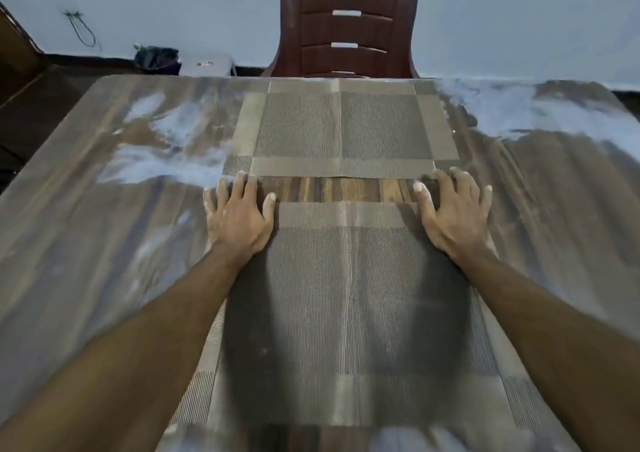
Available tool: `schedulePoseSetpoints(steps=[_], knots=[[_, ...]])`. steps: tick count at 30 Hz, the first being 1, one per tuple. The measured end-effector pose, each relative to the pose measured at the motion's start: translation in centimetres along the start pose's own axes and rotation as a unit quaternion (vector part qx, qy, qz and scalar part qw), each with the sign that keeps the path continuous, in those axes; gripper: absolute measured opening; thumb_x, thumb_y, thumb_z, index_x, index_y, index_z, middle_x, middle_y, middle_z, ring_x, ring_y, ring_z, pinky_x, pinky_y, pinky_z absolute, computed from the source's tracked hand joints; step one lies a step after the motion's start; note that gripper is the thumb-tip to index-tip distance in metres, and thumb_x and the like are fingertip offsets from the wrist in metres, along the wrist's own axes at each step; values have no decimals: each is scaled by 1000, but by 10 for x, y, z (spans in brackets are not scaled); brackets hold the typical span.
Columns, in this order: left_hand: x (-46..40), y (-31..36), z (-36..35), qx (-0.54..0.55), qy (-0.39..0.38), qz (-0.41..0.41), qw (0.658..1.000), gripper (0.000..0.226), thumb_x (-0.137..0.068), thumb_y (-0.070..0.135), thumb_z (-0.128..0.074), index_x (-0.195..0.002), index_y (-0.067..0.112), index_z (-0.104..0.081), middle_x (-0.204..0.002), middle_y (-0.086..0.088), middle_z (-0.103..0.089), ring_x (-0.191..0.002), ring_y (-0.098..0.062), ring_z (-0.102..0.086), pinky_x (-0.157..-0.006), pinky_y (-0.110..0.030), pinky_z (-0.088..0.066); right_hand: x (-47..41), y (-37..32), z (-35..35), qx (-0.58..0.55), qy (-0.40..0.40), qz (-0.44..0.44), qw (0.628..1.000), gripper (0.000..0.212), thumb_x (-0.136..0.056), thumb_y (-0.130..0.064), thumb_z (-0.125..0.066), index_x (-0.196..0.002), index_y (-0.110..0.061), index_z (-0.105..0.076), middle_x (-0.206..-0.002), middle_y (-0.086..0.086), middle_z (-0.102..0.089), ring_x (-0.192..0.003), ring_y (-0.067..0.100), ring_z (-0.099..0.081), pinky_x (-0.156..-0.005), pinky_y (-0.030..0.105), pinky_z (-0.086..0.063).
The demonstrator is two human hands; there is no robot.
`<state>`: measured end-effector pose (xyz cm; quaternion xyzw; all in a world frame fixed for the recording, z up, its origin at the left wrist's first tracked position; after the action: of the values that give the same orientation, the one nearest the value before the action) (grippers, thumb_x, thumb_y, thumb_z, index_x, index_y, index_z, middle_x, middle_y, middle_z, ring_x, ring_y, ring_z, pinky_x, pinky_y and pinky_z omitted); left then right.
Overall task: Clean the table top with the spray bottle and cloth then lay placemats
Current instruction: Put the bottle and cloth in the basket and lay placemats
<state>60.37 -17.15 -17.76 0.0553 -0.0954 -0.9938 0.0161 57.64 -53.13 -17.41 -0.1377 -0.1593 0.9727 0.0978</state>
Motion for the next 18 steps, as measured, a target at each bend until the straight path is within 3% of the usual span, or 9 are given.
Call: schedulePoseSetpoints(steps=[3,6,7,12,18], knots=[[5,-3,12,13,12,-10,1000,53,-103,46,-29,-145,15,-40,-162,-8,-28,-149,-32,-21,-120,-57,-13,-2,-3,18,-136,34,32,990,71,-97,-69,-22,-129,-13,-53,-132,7,-55,-127,26,-47,-112,54,-33],[37,1,34,37,17,-21,999,57,-103,47,-31,-151,17,-35,-163,-7,-24,-149,-32,-21,-120,-55,-16,22,0,44,-208,62,-5,976,61,-100,-58,-33,-130,-9,-54,-131,7,-56,-125,21,-48,-108,30,-33],[60,5,39,49,7,-31,998,59,-102,51,-30,-153,20,-31,-164,-6,-21,-150,-31,-19,-120,-54,-16,40,3,49,-205,54,-13,977,57,-100,-54,-37,-129,-9,-55,-132,7,-56,-126,21,-48,-107,28,-33],[200,29,35,87,-88,-56,991,86,-87,78,-8,-159,30,-14,-167,5,-2,-154,-20,-3,-123,-48,-9,160,21,52,-34,-51,38,997,58,-99,-56,-40,-134,-12,-52,-142,9,-46,-132,30,-43,-107,52,-40],[256,5,4,21,-111,-71,991,86,-86,82,-21,-158,36,-6,-167,7,5,-154,-19,5,-123,-44,3,234,30,46,46,-94,35,994,73,-95,-63,-32,-151,-16,-37,-161,10,-26,-149,30,-24,-120,51,-21]])
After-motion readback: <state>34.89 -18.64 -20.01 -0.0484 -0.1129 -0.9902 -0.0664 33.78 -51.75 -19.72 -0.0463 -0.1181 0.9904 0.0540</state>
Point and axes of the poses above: each hand's wrist, its own x-axis away from the middle knuckle, its own z-axis out of the back of the hand, y = z × x, the point moved 7 cm from there along -x, towards the middle knuckle
